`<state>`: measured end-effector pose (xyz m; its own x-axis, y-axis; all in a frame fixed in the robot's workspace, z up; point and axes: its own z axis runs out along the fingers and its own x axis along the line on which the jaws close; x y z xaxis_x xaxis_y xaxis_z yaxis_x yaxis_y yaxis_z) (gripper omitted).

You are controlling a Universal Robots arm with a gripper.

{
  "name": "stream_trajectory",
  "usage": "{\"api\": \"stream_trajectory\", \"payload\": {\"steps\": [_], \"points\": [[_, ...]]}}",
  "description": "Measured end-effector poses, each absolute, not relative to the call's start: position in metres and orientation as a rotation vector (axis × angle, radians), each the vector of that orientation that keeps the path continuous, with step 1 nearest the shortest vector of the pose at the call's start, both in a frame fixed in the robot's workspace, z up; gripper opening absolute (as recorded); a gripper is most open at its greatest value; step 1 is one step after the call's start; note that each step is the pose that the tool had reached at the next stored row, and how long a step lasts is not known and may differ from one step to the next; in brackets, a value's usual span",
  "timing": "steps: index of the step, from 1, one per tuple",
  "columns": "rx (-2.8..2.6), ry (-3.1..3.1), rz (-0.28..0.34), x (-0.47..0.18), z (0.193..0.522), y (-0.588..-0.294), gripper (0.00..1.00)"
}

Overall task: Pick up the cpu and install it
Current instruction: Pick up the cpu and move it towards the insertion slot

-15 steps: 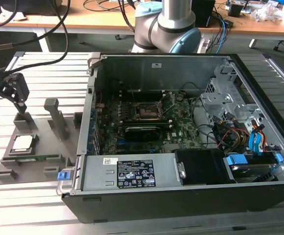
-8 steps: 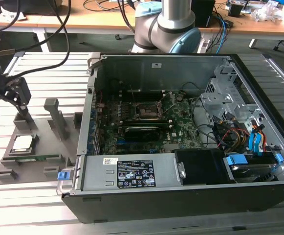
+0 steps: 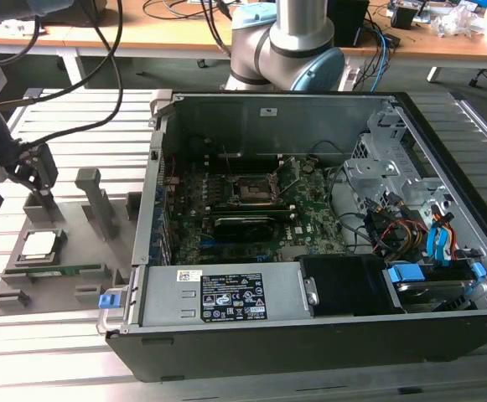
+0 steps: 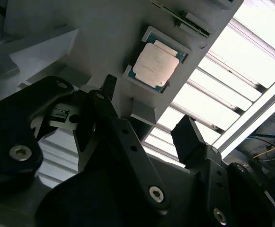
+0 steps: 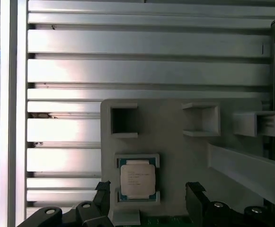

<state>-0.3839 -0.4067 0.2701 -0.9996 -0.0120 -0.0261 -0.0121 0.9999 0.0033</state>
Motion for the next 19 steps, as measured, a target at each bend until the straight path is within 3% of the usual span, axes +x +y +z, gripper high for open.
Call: {"api": "stream_trajectory", "payload": {"steps": [3, 5, 6, 19], "points": [[-0.019, 3.115, 0.001, -0.384, 0.267, -0.407, 0.74], [-0.023, 3.115, -0.073, -0.384, 0.266, -0.407, 0.74], [-0.025, 3.115, -0.082, -0.384, 0.265, -0.407, 0.74], [-0.025, 3.115, -0.082, -0.384, 0.246, -0.407, 0.74]]}}
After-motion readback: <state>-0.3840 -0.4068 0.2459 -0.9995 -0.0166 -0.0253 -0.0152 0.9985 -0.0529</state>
